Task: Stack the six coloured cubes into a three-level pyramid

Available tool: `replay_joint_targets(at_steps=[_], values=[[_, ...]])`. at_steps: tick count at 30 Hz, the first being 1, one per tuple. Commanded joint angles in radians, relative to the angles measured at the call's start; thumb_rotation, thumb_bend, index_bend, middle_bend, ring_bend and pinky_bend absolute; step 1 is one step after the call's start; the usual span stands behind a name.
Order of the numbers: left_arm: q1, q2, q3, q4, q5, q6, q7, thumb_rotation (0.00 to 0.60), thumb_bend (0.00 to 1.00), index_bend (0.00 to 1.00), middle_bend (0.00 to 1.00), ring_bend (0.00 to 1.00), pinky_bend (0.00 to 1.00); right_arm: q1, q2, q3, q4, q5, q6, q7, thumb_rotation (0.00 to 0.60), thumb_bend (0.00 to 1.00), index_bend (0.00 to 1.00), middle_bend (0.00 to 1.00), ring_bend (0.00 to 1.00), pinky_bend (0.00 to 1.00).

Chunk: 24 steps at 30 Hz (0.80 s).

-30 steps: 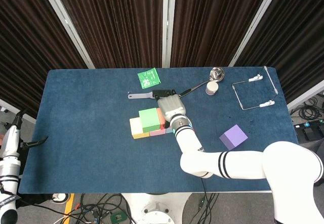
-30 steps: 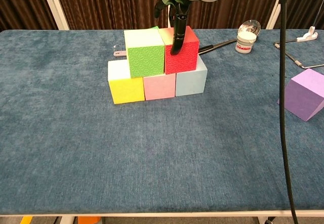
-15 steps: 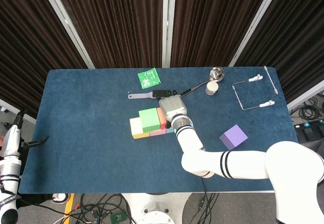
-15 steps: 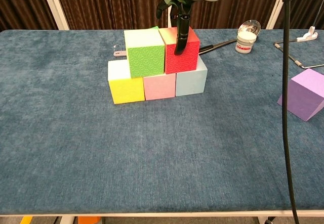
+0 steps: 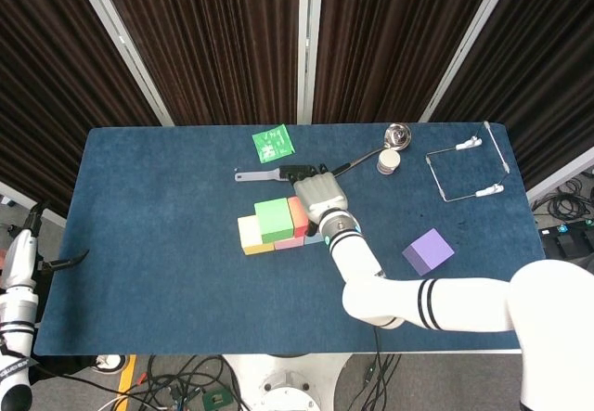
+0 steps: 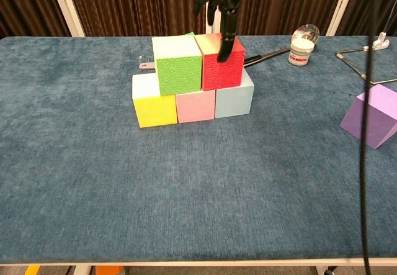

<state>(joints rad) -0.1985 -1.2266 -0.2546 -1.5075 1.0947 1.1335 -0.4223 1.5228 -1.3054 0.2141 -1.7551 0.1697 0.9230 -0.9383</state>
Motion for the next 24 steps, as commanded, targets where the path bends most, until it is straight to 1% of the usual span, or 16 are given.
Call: replay_joint_targets(at_steps=[1, 3, 4, 6, 8, 9, 10, 11, 14, 18, 20, 24], values=[[0.0, 0.0, 0.001, -0.001, 0.0, 0.0, 0.001, 0.6, 0.14, 0.05, 0.0, 0.0, 0.11, -0.064, 0.133, -0.02, -0.143, -0.103, 0.061, 0.035, 0.6, 0.01, 0.0, 0.1, 0.0, 0.0], [0.0, 0.0, 0.001, -0.003, 0.0, 0.001, 0.005, 0.6, 0.14, 0.05, 0.0, 0.0, 0.11, -0.114, 0.214, -0.039, -0.223, -0.169, 0.09, 0.064, 0.6, 0.01, 0.0, 0.09, 0.0, 0.0], [0.0, 0.0, 0.002, -0.005, 0.0, 0.003, 0.009, 0.6, 0.14, 0.05, 0.0, 0.0, 0.11, -0.152, 0.26, -0.051, -0.264, -0.225, 0.09, 0.089, 0.6, 0.02, 0.0, 0.09, 0.0, 0.0], [-0.002, -0.001, 0.002, -0.01, 0.001, 0.006, 0.019, 0.6, 0.14, 0.05, 0.0, 0.0, 0.11, -0.226, 0.323, -0.07, -0.31, -0.342, 0.064, 0.148, 0.6, 0.03, 0.0, 0.09, 0.0, 0.0], [-0.004, -0.001, 0.002, -0.017, 0.002, 0.011, 0.031, 0.6, 0.14, 0.05, 0.0, 0.0, 0.11, -0.317, 0.377, -0.091, -0.325, -0.494, 0.001, 0.232, 0.6, 0.04, 0.0, 0.1, 0.0, 0.0], [-0.005, -0.002, 0.003, -0.023, 0.002, 0.014, 0.042, 0.6, 0.14, 0.05, 0.0, 0.0, 0.11, -0.378, 0.406, -0.108, -0.319, -0.596, -0.048, 0.288, 0.6, 0.04, 0.0, 0.1, 0.0, 0.0], [-0.006, -0.003, 0.004, -0.027, 0.001, 0.015, 0.051, 0.6, 0.14, 0.05, 0.0, 0.0, 0.11, -0.419, 0.426, -0.123, -0.309, -0.672, -0.079, 0.32, 0.6, 0.04, 0.0, 0.11, 0.0, 0.0], [-0.008, -0.004, 0.005, -0.033, -0.001, 0.018, 0.064, 0.6, 0.14, 0.05, 0.0, 0.0, 0.11, -0.467, 0.445, -0.144, -0.289, -0.772, -0.106, 0.35, 0.6, 0.04, 0.0, 0.11, 0.0, 0.0], [-0.015, -0.011, 0.001, -0.05, -0.012, 0.025, 0.096, 0.6, 0.14, 0.05, 0.0, 0.0, 0.11, -0.564, 0.468, -0.197, -0.242, -0.992, -0.13, 0.398, 0.6, 0.04, 0.0, 0.11, 0.0, 0.0], [-0.025, -0.028, -0.003, -0.07, -0.027, 0.035, 0.14, 0.6, 0.14, 0.05, 0.0, 0.0, 0.11, -0.656, 0.463, -0.254, -0.176, -1.185, -0.144, 0.46, 0.6, 0.03, 0.0, 0.11, 0.0, 0.0], [-0.031, -0.038, -0.003, -0.077, -0.036, 0.036, 0.157, 0.6, 0.14, 0.05, 0.0, 0.0, 0.11, -0.69, 0.453, -0.279, -0.133, -1.256, -0.145, 0.481, 0.6, 0.03, 0.0, 0.11, 0.0, 0.0], [-0.04, -0.054, -0.005, -0.083, -0.044, 0.038, 0.179, 0.6, 0.14, 0.05, 0.0, 0.0, 0.11, -0.74, 0.439, -0.305, -0.075, -1.343, -0.136, 0.52, 0.6, 0.03, 0.0, 0.1, 0.0, 0.0]])
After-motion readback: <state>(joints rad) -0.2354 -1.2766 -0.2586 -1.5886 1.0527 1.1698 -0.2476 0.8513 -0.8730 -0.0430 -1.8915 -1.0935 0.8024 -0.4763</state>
